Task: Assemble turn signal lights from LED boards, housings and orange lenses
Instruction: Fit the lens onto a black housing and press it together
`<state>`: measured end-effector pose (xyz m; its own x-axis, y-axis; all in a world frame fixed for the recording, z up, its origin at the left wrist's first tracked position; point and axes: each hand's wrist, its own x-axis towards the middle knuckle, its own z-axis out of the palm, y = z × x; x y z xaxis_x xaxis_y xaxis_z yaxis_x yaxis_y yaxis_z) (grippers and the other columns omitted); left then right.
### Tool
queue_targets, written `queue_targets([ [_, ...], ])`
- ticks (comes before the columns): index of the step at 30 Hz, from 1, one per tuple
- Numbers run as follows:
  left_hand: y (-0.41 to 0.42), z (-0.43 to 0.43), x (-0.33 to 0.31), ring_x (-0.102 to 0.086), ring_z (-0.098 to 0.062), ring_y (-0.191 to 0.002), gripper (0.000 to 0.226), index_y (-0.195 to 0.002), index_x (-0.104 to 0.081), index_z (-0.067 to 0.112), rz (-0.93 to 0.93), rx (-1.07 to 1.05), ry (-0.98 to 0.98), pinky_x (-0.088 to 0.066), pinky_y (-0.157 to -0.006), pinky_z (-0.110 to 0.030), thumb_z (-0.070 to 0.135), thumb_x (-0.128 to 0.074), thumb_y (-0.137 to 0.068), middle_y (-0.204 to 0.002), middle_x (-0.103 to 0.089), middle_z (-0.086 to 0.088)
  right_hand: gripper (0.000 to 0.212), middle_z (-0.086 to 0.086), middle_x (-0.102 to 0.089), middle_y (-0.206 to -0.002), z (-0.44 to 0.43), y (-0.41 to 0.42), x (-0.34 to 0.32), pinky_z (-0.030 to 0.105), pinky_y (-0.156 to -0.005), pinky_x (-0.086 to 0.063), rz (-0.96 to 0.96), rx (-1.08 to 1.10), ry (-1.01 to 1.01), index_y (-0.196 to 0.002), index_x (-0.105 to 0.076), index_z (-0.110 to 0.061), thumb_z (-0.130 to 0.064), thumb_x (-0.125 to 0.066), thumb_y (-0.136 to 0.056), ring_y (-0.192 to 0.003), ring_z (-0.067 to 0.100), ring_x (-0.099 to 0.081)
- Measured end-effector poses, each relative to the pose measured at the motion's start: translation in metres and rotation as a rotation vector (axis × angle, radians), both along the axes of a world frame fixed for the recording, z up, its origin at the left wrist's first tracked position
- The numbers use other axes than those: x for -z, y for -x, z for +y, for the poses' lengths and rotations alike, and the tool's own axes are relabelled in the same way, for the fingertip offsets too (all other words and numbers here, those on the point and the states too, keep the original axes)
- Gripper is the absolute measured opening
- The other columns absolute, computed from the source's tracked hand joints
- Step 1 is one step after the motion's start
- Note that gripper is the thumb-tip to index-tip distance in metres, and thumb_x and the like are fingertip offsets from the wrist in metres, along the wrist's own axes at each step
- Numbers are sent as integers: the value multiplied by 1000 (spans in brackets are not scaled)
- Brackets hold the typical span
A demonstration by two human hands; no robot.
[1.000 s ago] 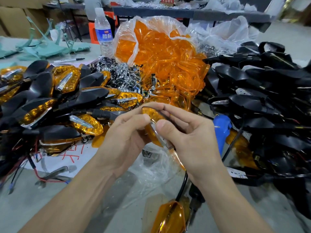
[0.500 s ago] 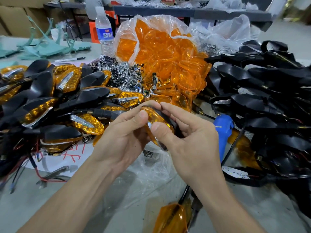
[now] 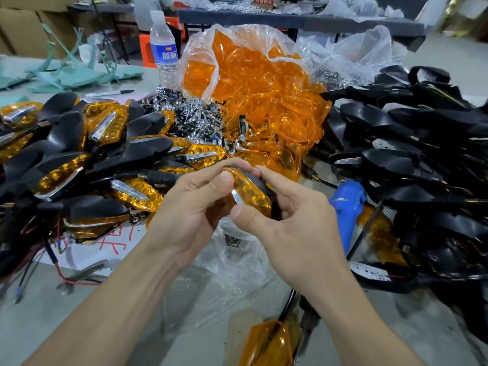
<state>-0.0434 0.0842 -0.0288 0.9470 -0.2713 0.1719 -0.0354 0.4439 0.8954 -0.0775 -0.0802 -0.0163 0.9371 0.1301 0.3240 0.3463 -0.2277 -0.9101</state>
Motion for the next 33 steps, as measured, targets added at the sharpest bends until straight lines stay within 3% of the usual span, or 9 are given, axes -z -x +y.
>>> queue_targets([
  [5, 1, -3, 2, -65, -38, -97, 36, -118, -71, 1, -32, -138, -132, -56, -86, -40, 25, -66, -92, -116, -73, -18, 49, -46, -65, -105, -4, -4, 5, 6, -84, -48, 24, 40, 101, -116, -56, -73, -49, -75, -78, -105, -17, -62],
  [10, 5, -14, 6, -74, -18, -113, 40, -125, -74, 16, -182, -387, -275, -60, -89, -29, 23, -74, -85, -117, -79, 0, 41, -24, -74, -110, -12, -9, 4, 37, -94, -58, 21, 66, 131, -126, -67, -48, -33, -78, -90, -106, 2, -69],
  [13, 7, -16, 10, -66, -8, -125, 68, -142, -63, 22, -156, -333, -329, -56, -97, -23, 38, -86, -81, -133, -71, 10, 30, -4, -77, -113, -18, -13, -4, 44, -100, -56, 121, 35, -267, -126, -72, -25, -20, -70, -97, -108, 15, -72],
  [17, 12, -23, 15, -57, 4, -132, 77, -149, -54, 34, -222, -240, -537, -50, -99, -14, 43, -85, -78, -142, -61, 24, 52, 23, -65, -129, -31, -17, -7, 59, -118, -39, 309, -40, -772, -138, -59, -1, -22, -63, -91, -123, 40, -60],
  [19, 14, -29, 14, -56, 6, -132, 77, -150, -52, 34, -244, -218, -567, -50, -100, -14, 39, -85, -81, -141, -60, 27, 58, 24, -59, -119, -33, -19, -6, 63, -112, -44, 351, -119, -846, -141, -53, 3, -20, -62, -89, -111, 39, -59],
  [21, 15, -32, 11, -60, 4, -128, 71, -149, -52, 36, -273, -196, -599, -52, -102, -20, 38, -82, -85, -138, -65, 26, 61, 20, -65, -117, -34, -21, -4, 53, -98, -58, 378, -240, -895, -144, -50, 2, -15, -66, -87, -105, 32, -66],
  [25, 16, -27, 4, -70, 6, -105, 65, -143, -54, 49, -296, -383, -760, -58, -88, -19, 64, -74, -83, -118, -68, 38, 50, 19, -65, -122, -35, -25, 3, 57, -113, -43, 315, -347, -873, -131, -59, -4, -5, -66, -82, -115, 36, -61],
  [28, 16, -20, 3, -66, 12, -101, 64, -137, -60, 52, -331, -545, -810, -52, -80, -7, 59, -78, -76, -118, -67, 36, 52, 22, -63, -127, -37, -28, 6, 53, -111, -47, 289, -391, -819, -137, -50, -5, 7, -57, -87, -119, 38, -59],
  [33, 22, -16, 0, -51, 7, -100, 63, -136, -62, 50, -549, -673, -1134, -37, -84, -8, 54, -79, -75, -114, -56, 31, 56, 15, -71, -112, -48, -30, 6, 67, -99, -51, 165, -122, -347, -120, -67, -21, 12, -71, -75, -107, 43, -66],
])
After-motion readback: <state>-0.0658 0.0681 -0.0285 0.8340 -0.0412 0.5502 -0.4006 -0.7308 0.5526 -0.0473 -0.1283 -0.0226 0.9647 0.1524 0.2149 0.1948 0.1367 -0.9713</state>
